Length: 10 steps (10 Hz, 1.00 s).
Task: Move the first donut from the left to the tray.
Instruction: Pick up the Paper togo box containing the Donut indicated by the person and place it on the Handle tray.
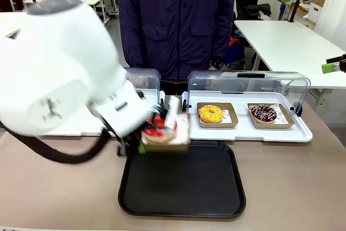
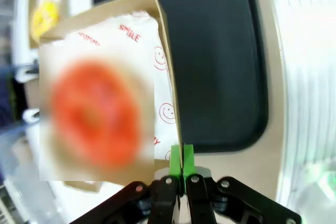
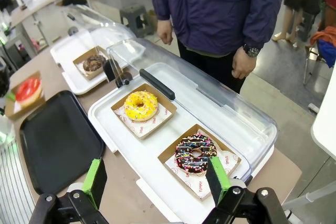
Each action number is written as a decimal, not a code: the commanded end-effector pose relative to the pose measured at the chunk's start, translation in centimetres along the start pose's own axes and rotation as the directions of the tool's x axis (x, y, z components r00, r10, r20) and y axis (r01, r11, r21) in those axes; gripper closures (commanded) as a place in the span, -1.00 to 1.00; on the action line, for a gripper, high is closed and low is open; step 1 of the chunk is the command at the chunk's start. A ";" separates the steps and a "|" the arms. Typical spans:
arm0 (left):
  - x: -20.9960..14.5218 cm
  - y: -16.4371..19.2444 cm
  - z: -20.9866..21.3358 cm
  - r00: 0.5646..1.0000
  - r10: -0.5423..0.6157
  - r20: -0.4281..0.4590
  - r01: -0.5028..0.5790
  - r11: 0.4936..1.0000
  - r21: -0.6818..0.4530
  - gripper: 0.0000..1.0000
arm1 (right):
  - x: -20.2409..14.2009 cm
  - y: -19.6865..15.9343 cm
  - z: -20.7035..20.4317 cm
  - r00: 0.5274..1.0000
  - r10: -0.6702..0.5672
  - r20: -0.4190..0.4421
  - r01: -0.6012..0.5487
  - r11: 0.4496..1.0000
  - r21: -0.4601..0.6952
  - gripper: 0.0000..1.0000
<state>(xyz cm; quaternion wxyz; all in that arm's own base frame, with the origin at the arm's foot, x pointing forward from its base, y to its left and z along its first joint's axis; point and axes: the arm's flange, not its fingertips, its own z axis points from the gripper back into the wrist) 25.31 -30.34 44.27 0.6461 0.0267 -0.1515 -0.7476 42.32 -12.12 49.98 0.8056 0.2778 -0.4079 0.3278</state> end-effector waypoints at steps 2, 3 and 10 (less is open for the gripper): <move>2.9 -5.5 -3.7 0.998 0.052 -0.039 -0.050 0.998 0.037 0.96 | 0.2 -0.1 -0.1 0.999 0.013 0.033 -0.013 1.000 0.003 -1.00; 3.7 -6.9 -4.1 0.998 0.043 -0.045 -0.040 0.996 0.075 0.96 | 0.2 -0.1 -0.1 0.999 0.013 0.033 -0.013 1.000 0.003 -1.00; 1.1 -6.7 -9.8 0.996 0.033 -0.088 -0.028 0.998 0.058 0.96 | 0.2 -0.1 -0.1 0.999 0.013 0.033 -0.013 1.000 0.003 -1.00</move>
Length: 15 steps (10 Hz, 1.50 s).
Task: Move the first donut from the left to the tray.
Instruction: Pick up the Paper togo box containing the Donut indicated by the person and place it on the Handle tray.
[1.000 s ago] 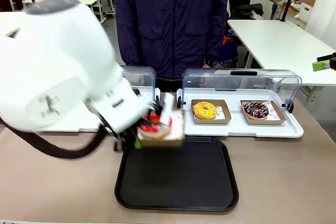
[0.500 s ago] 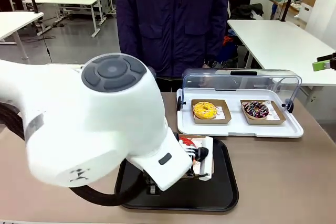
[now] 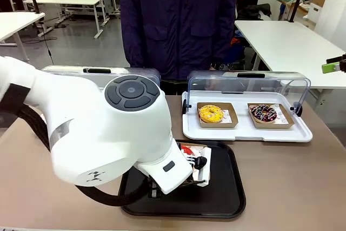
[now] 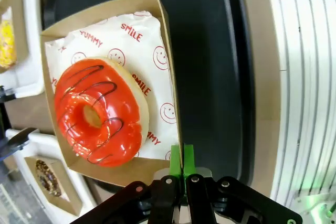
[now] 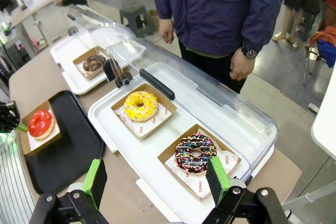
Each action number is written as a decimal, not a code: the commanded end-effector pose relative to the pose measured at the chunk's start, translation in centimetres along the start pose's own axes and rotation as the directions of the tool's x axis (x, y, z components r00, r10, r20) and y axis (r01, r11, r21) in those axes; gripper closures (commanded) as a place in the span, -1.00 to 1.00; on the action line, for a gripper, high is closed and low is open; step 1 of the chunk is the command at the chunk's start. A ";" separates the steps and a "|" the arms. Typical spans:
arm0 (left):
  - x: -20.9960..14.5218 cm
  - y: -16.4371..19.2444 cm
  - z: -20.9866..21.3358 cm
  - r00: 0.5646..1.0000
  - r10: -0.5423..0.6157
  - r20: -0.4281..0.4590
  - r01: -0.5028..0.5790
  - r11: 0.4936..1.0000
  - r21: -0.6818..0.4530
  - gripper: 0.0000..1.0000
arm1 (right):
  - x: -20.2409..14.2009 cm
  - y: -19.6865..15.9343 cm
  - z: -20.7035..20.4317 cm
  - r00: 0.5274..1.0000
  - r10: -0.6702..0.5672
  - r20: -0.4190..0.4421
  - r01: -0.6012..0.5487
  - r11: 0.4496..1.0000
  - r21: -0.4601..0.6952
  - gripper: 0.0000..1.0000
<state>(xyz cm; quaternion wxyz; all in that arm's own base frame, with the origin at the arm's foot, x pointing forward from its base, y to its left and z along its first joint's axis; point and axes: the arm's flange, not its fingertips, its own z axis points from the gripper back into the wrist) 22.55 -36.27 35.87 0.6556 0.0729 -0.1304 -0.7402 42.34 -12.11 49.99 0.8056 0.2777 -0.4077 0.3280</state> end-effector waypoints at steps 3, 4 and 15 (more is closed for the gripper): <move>-4.0 -2.9 -4.0 0.999 0.044 -0.006 -0.044 0.999 -0.010 0.96 | 0.1 -0.1 -0.1 0.999 0.012 0.033 -0.012 1.000 0.002 -1.00; -3.9 -3.2 -4.5 0.999 0.041 -0.003 -0.041 0.999 -0.032 0.96 | 0.1 -0.1 -0.1 0.999 0.012 0.033 -0.012 1.000 0.002 -1.00; -3.7 -0.8 1.5 0.992 0.127 0.002 -0.126 0.990 -0.058 -0.81 | 0.1 -0.1 -0.1 0.999 0.012 0.033 -0.012 1.000 0.002 -1.00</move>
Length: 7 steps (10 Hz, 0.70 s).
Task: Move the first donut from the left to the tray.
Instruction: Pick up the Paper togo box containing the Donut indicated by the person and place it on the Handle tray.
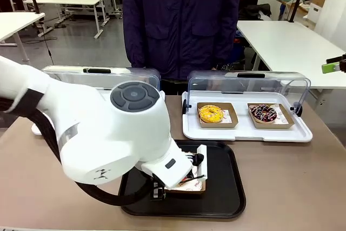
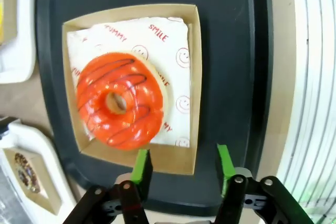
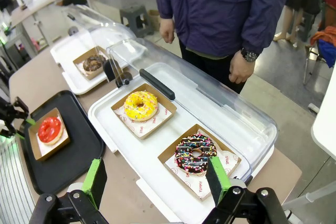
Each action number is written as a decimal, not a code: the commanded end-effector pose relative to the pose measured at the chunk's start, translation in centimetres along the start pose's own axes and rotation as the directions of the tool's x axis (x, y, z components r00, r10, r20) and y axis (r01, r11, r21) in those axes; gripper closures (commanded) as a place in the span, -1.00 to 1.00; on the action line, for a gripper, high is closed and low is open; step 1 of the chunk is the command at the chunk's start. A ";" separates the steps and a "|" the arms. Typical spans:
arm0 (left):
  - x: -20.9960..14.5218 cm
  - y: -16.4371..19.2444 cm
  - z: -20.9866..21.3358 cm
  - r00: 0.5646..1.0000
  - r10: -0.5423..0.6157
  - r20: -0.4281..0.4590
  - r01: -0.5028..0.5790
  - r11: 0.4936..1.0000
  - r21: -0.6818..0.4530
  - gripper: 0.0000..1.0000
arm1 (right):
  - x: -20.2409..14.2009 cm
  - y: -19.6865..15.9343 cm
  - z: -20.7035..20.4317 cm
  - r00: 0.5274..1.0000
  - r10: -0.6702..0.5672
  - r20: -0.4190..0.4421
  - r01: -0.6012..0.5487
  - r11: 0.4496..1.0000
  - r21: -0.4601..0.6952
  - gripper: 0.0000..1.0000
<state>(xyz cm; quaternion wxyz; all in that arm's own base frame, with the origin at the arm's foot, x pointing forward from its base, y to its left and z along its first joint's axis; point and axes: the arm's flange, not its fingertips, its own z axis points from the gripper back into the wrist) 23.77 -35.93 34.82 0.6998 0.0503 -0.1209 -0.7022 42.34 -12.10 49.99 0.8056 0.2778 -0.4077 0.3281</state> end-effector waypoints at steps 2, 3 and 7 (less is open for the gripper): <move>-2.8 -0.1 5.0 1.000 -0.011 0.005 0.012 0.999 -0.052 -1.00 | 0.1 -0.1 -0.1 0.999 0.012 0.033 -0.012 1.000 0.002 -1.00; -2.6 0.4 5.5 1.000 -0.013 0.006 0.013 0.997 -0.080 -1.00 | 0.1 -0.1 -0.1 0.999 0.012 0.033 -0.012 1.000 0.002 -1.00; -1.2 0.3 4.4 1.000 0.006 0.005 -0.006 0.999 -0.033 -1.00 | 0.1 -0.1 -0.1 0.999 0.012 0.033 -0.012 1.000 0.002 -1.00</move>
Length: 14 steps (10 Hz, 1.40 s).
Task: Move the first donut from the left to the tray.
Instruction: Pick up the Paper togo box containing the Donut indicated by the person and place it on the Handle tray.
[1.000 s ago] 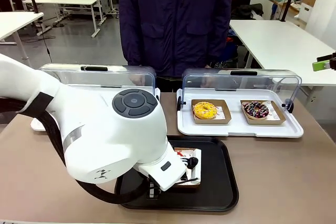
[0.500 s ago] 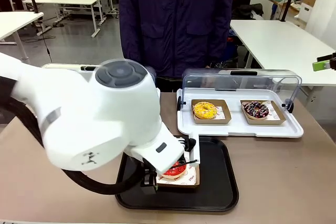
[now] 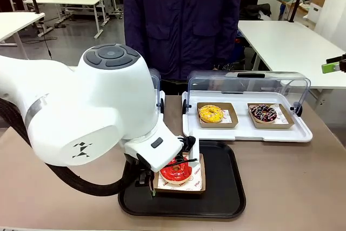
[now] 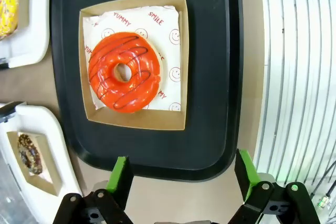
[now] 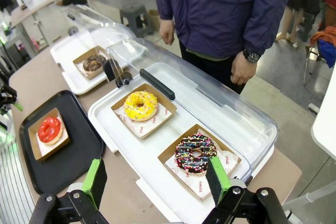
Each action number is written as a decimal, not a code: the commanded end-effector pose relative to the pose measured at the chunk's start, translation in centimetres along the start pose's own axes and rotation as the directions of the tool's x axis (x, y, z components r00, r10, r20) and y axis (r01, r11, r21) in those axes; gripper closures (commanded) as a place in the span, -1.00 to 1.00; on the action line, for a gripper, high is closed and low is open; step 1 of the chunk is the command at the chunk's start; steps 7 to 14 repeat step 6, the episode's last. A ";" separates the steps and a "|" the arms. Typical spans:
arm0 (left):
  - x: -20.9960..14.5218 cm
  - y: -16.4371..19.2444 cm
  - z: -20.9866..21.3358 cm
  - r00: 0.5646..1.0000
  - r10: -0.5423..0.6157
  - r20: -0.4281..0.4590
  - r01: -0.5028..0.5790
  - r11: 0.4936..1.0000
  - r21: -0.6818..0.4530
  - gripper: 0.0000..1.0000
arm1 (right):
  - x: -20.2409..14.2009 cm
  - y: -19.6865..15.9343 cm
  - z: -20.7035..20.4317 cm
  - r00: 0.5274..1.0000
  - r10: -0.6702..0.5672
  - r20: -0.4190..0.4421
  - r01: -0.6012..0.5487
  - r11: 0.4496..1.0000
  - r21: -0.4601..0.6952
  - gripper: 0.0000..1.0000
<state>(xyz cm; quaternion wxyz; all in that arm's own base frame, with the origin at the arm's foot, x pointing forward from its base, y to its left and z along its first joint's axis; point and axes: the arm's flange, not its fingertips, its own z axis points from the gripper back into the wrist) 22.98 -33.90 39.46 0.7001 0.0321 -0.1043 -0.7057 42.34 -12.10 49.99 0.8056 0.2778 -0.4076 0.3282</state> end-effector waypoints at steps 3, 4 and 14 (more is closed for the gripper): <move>0.4 -0.1 -0.4 1.000 0.008 0.003 -0.008 1.000 0.016 -1.00 | 0.1 -0.1 -0.1 0.999 0.012 0.033 -0.012 1.000 0.002 -1.00; 0.4 -0.1 -0.4 1.000 0.008 0.003 -0.008 1.000 0.016 -1.00 | 0.1 -0.1 -0.1 0.999 0.012 0.033 -0.012 1.000 0.002 -1.00; 0.4 -0.1 -0.4 1.000 0.008 0.003 -0.008 1.000 0.016 -1.00 | 0.1 -0.1 -0.1 0.999 0.012 0.033 -0.012 1.000 0.002 -1.00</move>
